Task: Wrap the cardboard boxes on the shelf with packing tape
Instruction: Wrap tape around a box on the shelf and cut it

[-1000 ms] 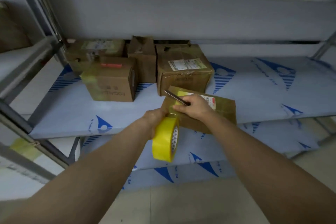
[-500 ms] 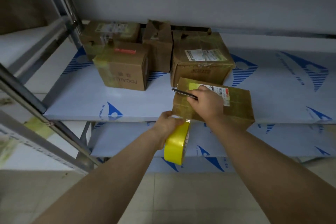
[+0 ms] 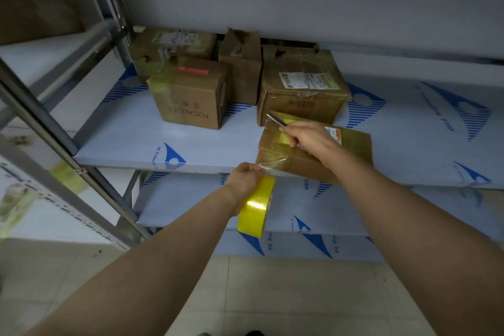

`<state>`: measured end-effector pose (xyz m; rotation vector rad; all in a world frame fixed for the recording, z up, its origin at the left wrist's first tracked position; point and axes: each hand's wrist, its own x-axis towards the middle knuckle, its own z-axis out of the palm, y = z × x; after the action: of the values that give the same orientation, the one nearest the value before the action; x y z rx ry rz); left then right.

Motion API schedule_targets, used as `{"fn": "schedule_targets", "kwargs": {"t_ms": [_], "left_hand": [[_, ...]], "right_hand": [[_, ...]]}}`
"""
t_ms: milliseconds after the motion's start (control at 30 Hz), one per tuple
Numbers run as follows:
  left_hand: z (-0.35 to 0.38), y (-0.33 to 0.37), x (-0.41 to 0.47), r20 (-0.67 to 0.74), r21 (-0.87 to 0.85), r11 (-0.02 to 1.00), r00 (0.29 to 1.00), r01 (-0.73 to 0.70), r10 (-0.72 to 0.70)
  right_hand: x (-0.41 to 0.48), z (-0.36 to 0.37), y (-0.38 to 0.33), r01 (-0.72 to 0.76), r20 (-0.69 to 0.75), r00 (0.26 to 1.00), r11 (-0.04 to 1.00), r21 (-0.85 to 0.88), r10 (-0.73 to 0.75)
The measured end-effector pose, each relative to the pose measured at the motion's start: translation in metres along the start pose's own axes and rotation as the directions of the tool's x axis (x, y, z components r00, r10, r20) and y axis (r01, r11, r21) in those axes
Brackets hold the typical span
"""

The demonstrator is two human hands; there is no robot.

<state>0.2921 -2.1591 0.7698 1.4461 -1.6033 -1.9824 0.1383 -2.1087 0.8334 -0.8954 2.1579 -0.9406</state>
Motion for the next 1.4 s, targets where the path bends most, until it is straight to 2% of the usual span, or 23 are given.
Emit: {"fn": "schedule_targets", "kwargs": {"t_ms": [67, 133, 367, 500, 600, 667, 733, 833, 933, 1000, 1167, 1400], "left_hand": [[-0.001, 0.002, 0.0, -0.001, 0.013, 1.0, 1.0, -0.007, 0.007], [-0.001, 0.004, 0.0, -0.004, 0.012, 1.0, 1.0, -0.014, 0.014], [0.007, 0.014, -0.006, -0.002, 0.004, 1.0, 1.0, 0.023, -0.023], [0.009, 0.014, -0.009, -0.007, -0.002, 0.998, 0.998, 0.058, -0.058], [0.01, 0.013, -0.008, -0.023, 0.007, 0.998, 0.998, 0.064, -0.064], [0.011, 0.012, -0.007, -0.035, 0.007, 0.998, 0.998, 0.058, -0.058], [0.012, 0.011, -0.008, -0.036, 0.002, 0.998, 0.998, 0.057, -0.057], [0.013, 0.01, -0.007, -0.044, -0.012, 0.999, 0.998, 0.048, -0.049], [0.014, 0.007, -0.004, -0.047, 0.012, 0.999, 0.998, 0.045, -0.044], [0.014, 0.004, -0.002, -0.057, 0.035, 0.999, 0.998, 0.016, -0.014], [0.022, -0.011, 0.001, -0.081, 0.106, 0.994, 0.997, 0.015, -0.006], [0.024, -0.008, 0.004, -0.133, -0.064, 0.998, 0.991, 0.015, -0.024]], "right_hand": [[-0.002, -0.005, 0.002, -0.073, 0.04, 0.997, 0.963, 0.258, 0.065], [-0.007, -0.01, 0.002, -0.108, 0.104, 0.992, 0.879, 0.465, 0.067], [-0.031, -0.012, 0.006, -0.06, 0.125, 0.992, 0.761, 0.646, -0.027], [-0.036, -0.012, 0.012, -0.004, -0.007, 1.0, 0.783, 0.622, 0.011], [-0.034, -0.012, 0.019, 0.016, -0.058, 0.998, 0.881, 0.472, 0.014], [-0.033, -0.007, 0.019, 0.018, -0.088, 0.996, 0.964, 0.264, 0.006], [-0.028, 0.0, 0.015, 0.041, -0.086, 0.996, 0.998, 0.049, -0.036], [-0.022, 0.011, 0.005, 0.083, -0.028, 0.995, 0.966, -0.246, -0.092], [-0.019, 0.02, -0.002, 0.13, -0.012, 0.988, 0.856, -0.501, -0.156], [-0.016, 0.023, -0.004, 0.143, -0.004, 0.984, 0.811, -0.567, -0.176], [-0.008, 0.023, -0.006, 0.137, 0.023, 0.988, 0.815, -0.562, -0.15], [-0.004, 0.026, -0.004, 0.103, -0.046, 0.986, 0.809, -0.579, -0.158]]}}
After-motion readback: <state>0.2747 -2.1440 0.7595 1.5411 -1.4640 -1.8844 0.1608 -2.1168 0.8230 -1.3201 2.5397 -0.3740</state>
